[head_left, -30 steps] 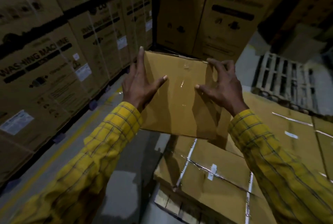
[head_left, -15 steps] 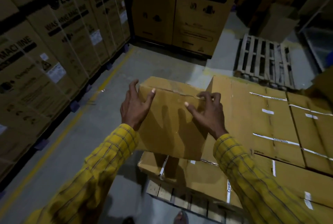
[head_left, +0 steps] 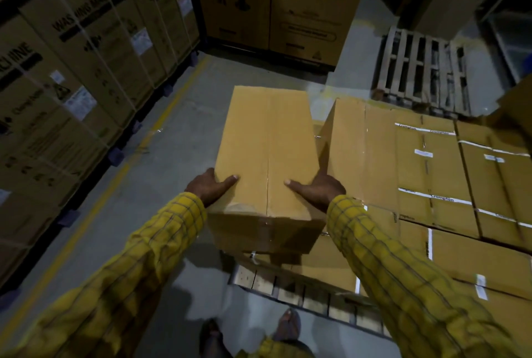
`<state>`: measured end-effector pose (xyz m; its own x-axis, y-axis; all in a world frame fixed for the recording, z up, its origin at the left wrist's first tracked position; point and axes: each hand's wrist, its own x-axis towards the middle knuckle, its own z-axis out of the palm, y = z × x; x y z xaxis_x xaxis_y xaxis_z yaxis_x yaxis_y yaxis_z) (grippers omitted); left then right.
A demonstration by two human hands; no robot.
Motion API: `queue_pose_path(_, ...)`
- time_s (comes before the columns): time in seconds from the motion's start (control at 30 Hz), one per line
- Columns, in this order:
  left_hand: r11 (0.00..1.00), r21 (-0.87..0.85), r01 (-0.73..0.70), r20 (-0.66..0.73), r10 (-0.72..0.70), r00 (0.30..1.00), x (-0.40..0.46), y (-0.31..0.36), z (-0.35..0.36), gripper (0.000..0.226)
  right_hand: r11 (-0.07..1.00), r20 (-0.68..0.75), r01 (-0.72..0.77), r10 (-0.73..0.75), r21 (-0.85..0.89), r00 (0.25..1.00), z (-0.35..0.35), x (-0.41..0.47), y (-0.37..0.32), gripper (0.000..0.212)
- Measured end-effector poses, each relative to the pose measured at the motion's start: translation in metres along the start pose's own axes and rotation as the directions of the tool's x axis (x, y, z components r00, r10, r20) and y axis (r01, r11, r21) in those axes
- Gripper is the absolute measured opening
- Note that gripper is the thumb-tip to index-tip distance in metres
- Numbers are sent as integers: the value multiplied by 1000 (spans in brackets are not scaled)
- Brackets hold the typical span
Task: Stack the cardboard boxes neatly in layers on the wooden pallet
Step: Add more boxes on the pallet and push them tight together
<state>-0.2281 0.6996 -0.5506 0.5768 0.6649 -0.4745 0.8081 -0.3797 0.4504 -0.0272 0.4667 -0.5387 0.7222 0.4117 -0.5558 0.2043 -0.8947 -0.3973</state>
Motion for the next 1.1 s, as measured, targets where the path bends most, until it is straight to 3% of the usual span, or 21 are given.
queue_pose_path(0.1,983,-172,59,122,-39,992,-2,-17,18,111,998,127,-51,46,38,991,13,6,16,158)
queue_pose_path(0.2,963,-259,79,193,-29,981,10,-31,27,103,988,143,-68,48,138,989,26,13,30,166)
queue_pose_path(0.37,938,-345,33,138,16,990,32,-14,20,84,953,119,-46,10,298,993,25,28,29,165)
queue_pose_path(0.47,869,-494,-21,38,45,998,54,-1,17,76,898,116,-17,-38,440,993,21,36,23,156)
queue_pose_path(0.57,805,-590,-55,3,71,997,85,6,15,66,802,12,23,-37,596,999,20,37,10,118)
queue_pose_path(0.63,775,-624,-93,-6,115,993,102,13,10,63,773,-70,36,10,633,998,18,38,-3,107)
queue_pose_path(0.87,726,-665,-173,54,278,959,169,50,-36,82,766,-158,34,89,642,983,-14,70,-47,109)
queue_pose_path(1.1,671,-683,-287,5,398,917,228,126,-74,78,721,-234,52,156,691,960,-71,122,-63,128)
